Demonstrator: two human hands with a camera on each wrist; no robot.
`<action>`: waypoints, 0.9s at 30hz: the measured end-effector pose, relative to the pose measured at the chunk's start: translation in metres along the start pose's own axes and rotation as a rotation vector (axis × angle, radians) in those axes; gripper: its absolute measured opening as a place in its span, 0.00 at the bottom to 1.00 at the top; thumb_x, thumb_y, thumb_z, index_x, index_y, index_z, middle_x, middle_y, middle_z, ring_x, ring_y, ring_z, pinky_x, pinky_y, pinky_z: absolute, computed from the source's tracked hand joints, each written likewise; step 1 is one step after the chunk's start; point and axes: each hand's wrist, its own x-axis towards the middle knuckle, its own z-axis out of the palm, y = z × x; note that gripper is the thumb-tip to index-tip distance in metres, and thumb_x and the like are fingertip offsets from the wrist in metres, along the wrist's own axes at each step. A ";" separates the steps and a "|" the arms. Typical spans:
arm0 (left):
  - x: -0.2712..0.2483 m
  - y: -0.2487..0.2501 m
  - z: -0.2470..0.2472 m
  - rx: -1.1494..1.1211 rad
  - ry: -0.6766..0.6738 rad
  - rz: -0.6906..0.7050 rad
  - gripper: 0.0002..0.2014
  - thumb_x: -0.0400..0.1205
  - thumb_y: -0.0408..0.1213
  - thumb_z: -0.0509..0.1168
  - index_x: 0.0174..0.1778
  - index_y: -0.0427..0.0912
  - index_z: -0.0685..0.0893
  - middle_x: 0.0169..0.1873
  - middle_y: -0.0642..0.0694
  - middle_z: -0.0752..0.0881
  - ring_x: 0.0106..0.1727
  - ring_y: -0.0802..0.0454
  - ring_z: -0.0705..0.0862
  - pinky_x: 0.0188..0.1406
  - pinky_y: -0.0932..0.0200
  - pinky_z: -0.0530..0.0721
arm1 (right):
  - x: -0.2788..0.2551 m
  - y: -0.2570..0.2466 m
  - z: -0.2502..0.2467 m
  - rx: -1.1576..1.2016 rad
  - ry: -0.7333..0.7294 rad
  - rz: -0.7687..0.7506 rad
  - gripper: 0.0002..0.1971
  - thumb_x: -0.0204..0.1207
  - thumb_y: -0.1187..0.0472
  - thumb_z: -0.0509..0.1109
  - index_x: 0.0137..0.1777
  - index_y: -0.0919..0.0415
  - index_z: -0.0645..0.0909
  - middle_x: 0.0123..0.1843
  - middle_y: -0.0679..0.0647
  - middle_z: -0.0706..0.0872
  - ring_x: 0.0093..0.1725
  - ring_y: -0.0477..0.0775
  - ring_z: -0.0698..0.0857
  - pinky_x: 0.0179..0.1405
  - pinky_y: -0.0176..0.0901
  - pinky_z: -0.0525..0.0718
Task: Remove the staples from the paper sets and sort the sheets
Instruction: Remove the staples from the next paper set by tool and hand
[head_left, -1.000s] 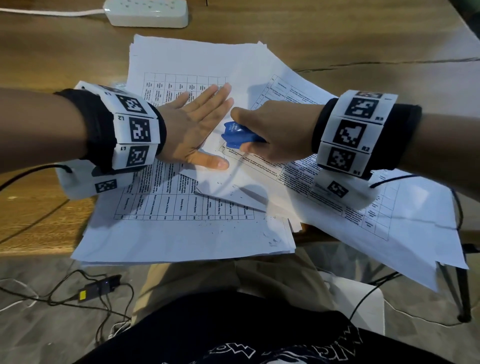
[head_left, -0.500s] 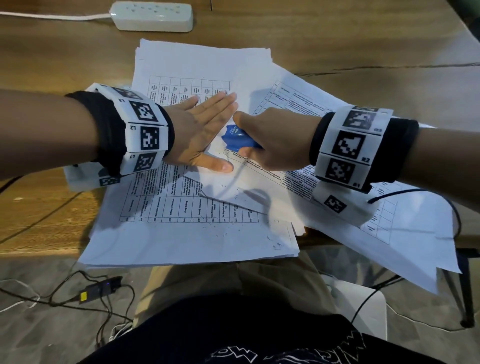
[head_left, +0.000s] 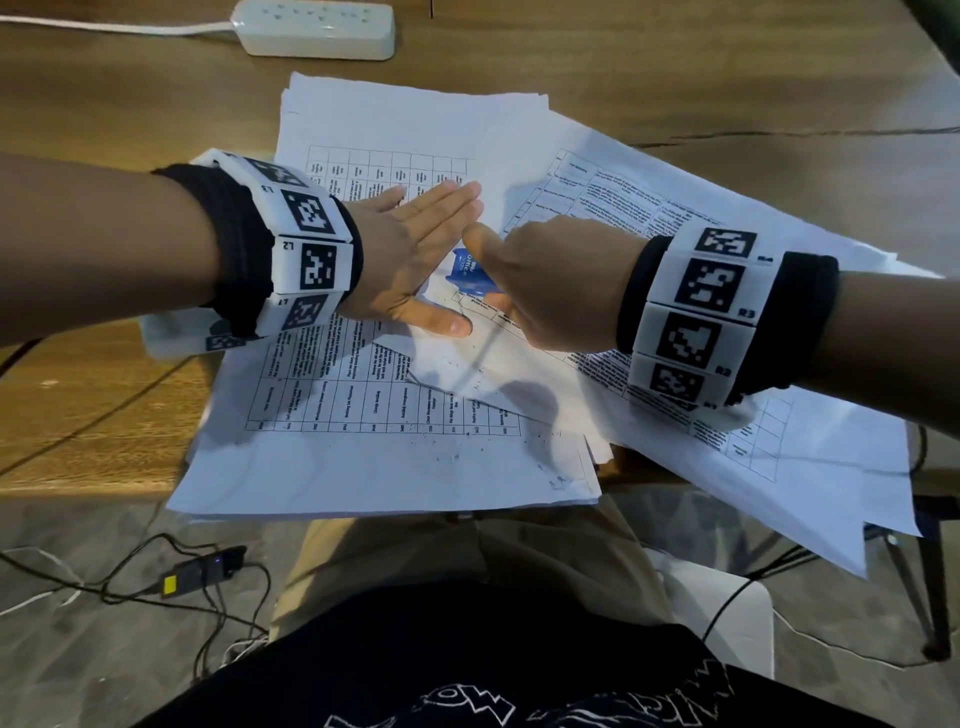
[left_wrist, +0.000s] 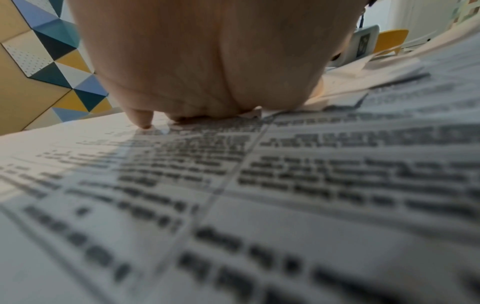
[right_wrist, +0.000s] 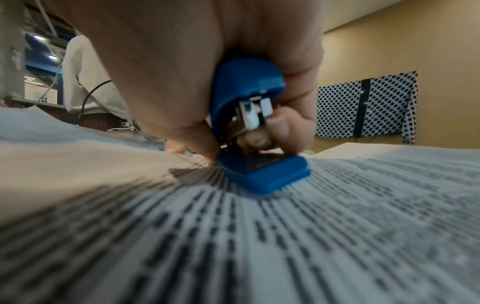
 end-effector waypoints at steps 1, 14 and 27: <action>0.000 0.001 -0.001 0.000 -0.001 -0.003 0.55 0.63 0.75 0.34 0.76 0.40 0.24 0.77 0.46 0.24 0.79 0.52 0.27 0.81 0.47 0.38 | 0.000 -0.001 0.000 -0.015 0.000 -0.002 0.20 0.79 0.63 0.60 0.69 0.66 0.61 0.27 0.51 0.63 0.23 0.50 0.63 0.21 0.39 0.57; -0.003 0.006 -0.003 0.031 0.005 -0.015 0.55 0.62 0.72 0.34 0.77 0.37 0.27 0.78 0.44 0.26 0.80 0.50 0.29 0.82 0.47 0.41 | -0.004 -0.007 -0.006 -0.111 -0.045 -0.040 0.15 0.78 0.69 0.56 0.64 0.63 0.63 0.30 0.54 0.63 0.24 0.51 0.63 0.21 0.40 0.57; -0.002 0.002 -0.001 0.033 0.012 0.019 0.63 0.52 0.81 0.23 0.77 0.38 0.26 0.78 0.44 0.26 0.81 0.49 0.31 0.80 0.47 0.40 | -0.004 0.008 -0.004 0.134 -0.040 0.015 0.17 0.81 0.55 0.59 0.65 0.63 0.65 0.39 0.55 0.71 0.35 0.59 0.70 0.35 0.45 0.65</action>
